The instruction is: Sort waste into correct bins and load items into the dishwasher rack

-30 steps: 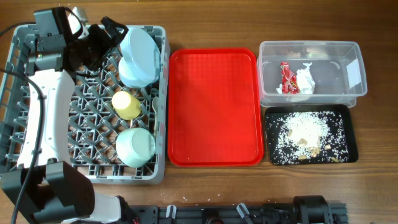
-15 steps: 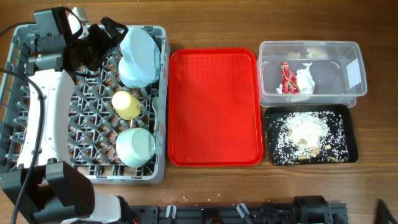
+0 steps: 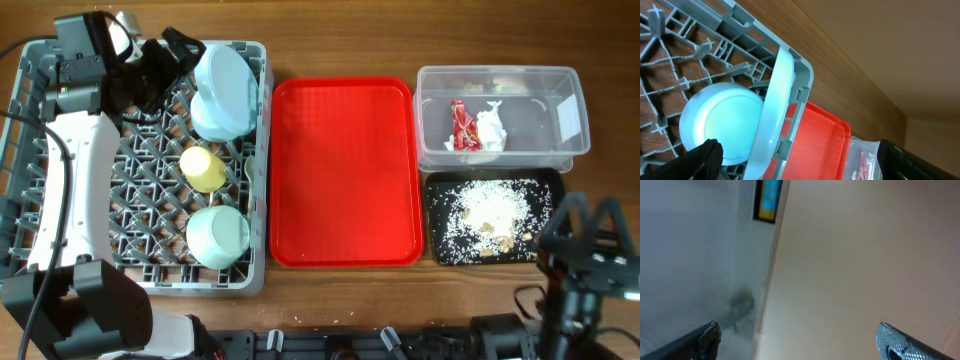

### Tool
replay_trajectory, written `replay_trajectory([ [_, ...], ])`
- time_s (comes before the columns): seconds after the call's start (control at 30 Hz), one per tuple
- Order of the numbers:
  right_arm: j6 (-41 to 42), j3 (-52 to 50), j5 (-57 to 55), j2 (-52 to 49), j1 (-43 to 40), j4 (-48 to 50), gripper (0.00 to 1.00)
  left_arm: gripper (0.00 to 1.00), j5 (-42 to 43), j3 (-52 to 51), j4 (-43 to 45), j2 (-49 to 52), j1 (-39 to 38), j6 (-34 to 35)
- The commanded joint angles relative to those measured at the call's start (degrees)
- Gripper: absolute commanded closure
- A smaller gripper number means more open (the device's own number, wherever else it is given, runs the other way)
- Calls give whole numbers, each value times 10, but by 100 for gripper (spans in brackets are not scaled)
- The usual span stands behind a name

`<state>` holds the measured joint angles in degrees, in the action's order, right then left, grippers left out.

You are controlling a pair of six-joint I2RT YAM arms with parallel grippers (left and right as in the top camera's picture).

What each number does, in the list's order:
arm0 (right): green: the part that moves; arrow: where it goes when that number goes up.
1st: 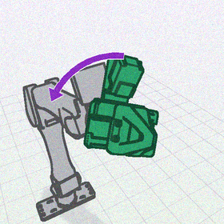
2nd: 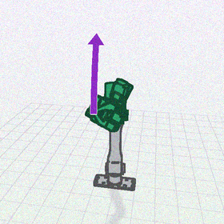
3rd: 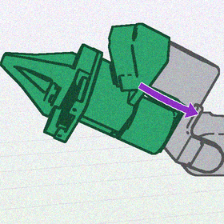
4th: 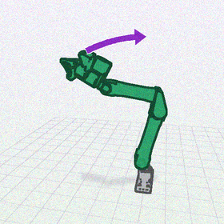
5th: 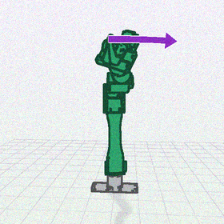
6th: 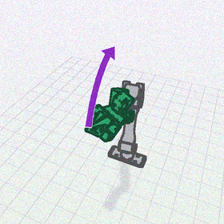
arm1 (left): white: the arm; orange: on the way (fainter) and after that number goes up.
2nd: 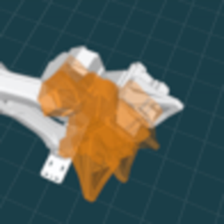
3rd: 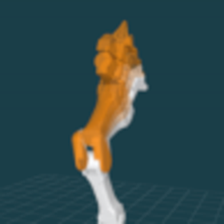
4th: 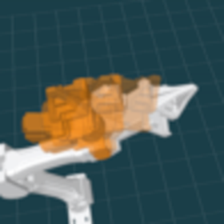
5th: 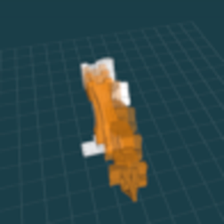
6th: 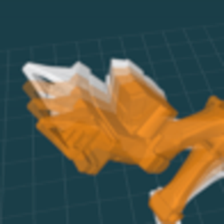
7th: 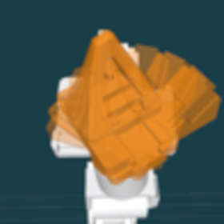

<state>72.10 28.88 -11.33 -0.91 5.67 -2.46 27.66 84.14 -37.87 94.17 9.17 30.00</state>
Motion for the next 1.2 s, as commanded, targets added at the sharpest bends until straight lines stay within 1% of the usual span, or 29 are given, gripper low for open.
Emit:
replay_trajectory([
  [0.0, -196, -77, 42, 2, 4, 64, 0, 0, -3, 6, 1, -5, 1, -13],
  [0.17, -449, -188, 137, 2, 4, 148, 0, 0, -3, 6, 1, -5, 1, -13],
  [0.23, -517, -227, 144, 2, 4, 179, 0, 0, -3, 6, 1, -5, 1, -13],
  [0.37, -654, -283, 144, 4, 4, 182, 0, 0, -3, 6, 1, -5, 1, -13],
  [0.4, -697, -286, 146, 5, 4, 161, 0, 0, -3, 6, 1, -5, 1, -13],
  [0.5, -862, -286, 183, 7, -3, 78, 0, 0, -3, 6, 1, -5, 1, -13],
  [0.53, -891, -286, 185, 7, -7, 49, 0, 0, -3, 6, 1, -5, 1, -13],
  [0.57, -904, -286, 177, 7, -22, 28, 0, 0, -3, 6, 1, -5, 1, -13],
  [0.7, -916, -286, 174, 7, -46, 28, 0, 0, -3, 6, 1, -5, 1, -13],
  [1.17, -916, -286, 174, 6, -46, 28, 0, 0, -3, 6, 1, -5, 1, -13],
])
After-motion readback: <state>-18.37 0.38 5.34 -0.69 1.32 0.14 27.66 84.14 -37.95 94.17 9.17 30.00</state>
